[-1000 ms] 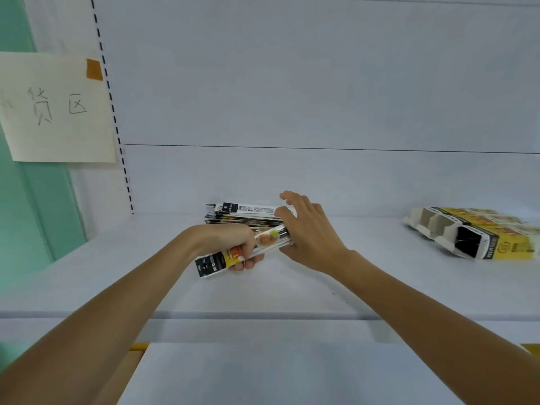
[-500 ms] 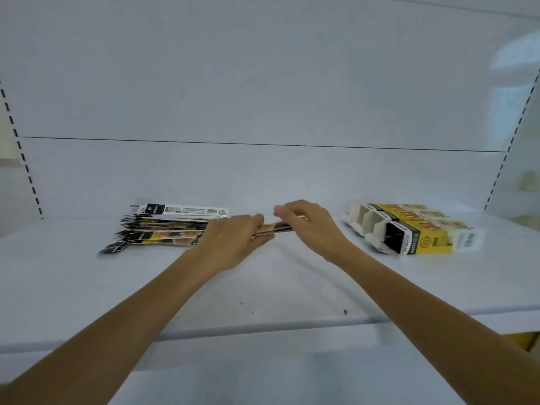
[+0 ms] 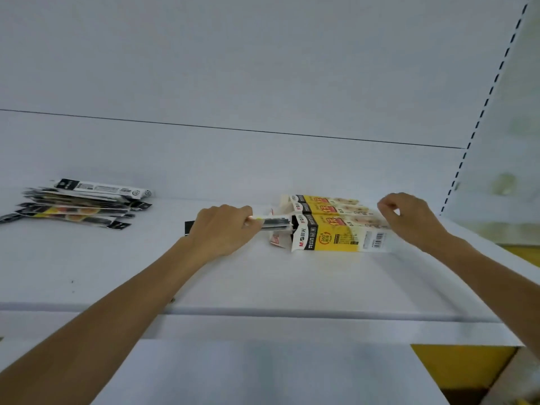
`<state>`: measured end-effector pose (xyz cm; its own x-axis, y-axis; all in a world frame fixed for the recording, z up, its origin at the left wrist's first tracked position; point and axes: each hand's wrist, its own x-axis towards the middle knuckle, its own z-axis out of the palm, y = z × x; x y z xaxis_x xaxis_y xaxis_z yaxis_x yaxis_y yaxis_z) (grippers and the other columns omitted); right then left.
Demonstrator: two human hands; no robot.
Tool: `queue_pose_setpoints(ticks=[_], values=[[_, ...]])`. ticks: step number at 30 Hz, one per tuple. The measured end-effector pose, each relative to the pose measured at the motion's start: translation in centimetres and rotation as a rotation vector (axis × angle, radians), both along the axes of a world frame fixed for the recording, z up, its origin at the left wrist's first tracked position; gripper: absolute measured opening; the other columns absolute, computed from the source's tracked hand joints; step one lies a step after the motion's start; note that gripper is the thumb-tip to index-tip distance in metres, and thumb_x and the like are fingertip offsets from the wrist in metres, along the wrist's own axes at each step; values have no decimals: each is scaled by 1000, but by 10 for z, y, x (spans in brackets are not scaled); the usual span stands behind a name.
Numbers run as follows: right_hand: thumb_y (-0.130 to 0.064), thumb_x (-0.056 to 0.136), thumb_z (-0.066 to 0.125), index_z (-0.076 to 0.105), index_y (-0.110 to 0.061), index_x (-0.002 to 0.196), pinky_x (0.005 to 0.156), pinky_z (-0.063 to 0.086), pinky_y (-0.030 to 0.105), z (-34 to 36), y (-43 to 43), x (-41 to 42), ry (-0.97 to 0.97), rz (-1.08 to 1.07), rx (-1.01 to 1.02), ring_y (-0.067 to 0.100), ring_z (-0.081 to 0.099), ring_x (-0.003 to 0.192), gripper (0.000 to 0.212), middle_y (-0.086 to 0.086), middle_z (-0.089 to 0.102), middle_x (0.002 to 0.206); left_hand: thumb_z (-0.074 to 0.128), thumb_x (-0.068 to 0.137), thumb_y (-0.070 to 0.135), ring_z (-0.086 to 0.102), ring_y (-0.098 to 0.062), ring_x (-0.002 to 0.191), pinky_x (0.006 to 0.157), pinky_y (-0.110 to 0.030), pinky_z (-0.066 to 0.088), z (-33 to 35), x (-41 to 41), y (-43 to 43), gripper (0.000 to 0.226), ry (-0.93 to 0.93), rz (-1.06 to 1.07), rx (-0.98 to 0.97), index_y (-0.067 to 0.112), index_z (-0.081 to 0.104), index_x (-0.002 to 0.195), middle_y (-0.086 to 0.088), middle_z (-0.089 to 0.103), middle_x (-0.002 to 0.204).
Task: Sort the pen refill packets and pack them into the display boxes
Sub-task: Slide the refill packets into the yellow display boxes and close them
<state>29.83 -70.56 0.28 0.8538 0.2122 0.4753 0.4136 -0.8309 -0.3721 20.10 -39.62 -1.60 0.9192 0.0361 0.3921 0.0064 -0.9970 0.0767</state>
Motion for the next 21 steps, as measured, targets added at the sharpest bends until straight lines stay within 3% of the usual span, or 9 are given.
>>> queue_pose_setpoints(ticks=[4, 9, 21], values=[[-13, 96, 41, 58, -5, 91, 68, 39, 35, -30, -18, 5, 38, 42, 79, 28, 54, 84, 19, 14, 62, 92, 33, 95, 48, 51, -25, 77, 65, -30, 31, -5, 4, -15, 36, -3, 64, 3, 18, 52, 93, 0, 58, 80], [-11, 96, 34, 54, 3, 94, 67, 37, 36, -37, -8, 13, -11, 39, 137, 30, 52, 81, 24, 17, 60, 90, 39, 95, 45, 49, -21, 71, 60, -30, 29, -2, 0, -18, 28, 30, 70, -153, 22, 50, 84, 8, 49, 65], [-7, 94, 36, 55, 3, 96, 61, 26, 26, -40, -6, 16, -36, 110, 228, 26, 50, 83, 21, 15, 59, 92, 40, 95, 46, 45, -15, 66, 57, -29, 29, -9, -8, -11, 30, 154, 21, -255, 24, 50, 77, 5, 49, 66]])
